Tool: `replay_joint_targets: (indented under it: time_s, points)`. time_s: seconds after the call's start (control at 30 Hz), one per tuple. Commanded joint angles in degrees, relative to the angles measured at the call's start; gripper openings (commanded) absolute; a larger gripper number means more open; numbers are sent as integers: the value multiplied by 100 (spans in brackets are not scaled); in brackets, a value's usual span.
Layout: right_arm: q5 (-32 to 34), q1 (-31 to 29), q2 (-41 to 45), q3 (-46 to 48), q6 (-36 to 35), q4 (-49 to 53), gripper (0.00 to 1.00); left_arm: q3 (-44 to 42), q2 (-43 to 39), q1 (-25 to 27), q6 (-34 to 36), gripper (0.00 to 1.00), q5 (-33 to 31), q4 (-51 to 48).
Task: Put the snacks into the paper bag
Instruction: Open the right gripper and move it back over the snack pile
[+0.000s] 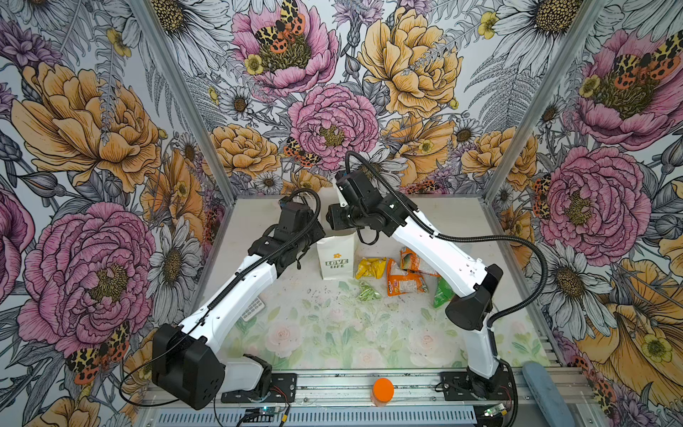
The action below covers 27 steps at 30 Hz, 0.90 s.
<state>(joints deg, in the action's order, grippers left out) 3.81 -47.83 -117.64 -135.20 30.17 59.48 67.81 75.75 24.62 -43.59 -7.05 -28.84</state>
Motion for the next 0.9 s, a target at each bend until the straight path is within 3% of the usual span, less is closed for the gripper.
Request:
replay_joint_targets:
  time_s: [0.0, 0.27, 0.47, 0.87]
  points:
    - [-4, -42, 457, 136, -205, -69, 46, -103, 12, -54, -44, 0, 74, 49]
    - [210, -46, 1059, 858, -480, -53, 50, -175, -33, -113, -53, 0, 81, 47]
    - [390, -51, 1676, 1669, -635, -45, 59, -214, -60, -151, -36, 0, 108, 52]
    - [929, -47, 3074, 3407, -343, -51, 67, -257, -108, -177, -36, 0, 116, 63]
